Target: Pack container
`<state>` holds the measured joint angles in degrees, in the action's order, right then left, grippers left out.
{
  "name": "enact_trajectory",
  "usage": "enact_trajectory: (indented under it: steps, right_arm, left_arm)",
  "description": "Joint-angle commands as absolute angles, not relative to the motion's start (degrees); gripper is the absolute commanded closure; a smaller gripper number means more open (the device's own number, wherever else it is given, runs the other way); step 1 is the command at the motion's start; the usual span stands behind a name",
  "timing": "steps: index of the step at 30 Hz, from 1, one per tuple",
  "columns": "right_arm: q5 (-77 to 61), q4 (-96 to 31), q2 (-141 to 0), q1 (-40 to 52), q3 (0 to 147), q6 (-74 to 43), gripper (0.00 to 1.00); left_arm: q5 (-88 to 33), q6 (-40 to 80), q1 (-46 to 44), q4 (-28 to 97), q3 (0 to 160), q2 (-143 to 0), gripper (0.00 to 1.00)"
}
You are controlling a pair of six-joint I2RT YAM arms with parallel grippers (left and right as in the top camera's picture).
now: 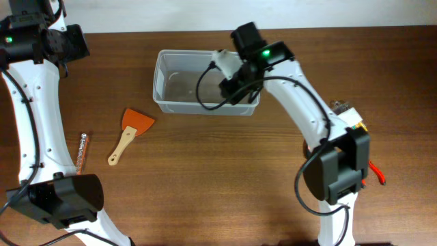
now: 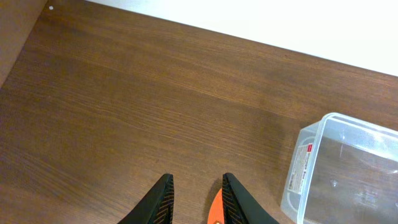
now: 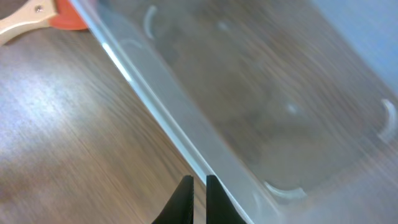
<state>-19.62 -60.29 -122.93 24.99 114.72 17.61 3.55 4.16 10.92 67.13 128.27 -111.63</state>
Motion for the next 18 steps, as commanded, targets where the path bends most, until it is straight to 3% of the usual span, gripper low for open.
enact_trajectory:
  steps: [1, 18]
  right_arm:
    - [-22.74, -57.89, -122.56, 27.66, 115.2, 19.66, 0.92]
    - [-19.66, -52.01, -127.44, 29.82, 115.09, 19.07, 0.92]
  left_arm:
    - [4.34, 4.71, 11.03, 67.79, 129.27, -110.98, 0.73]
    - [3.88, 4.71, 11.03, 68.18, 129.27, -110.98, 0.73]
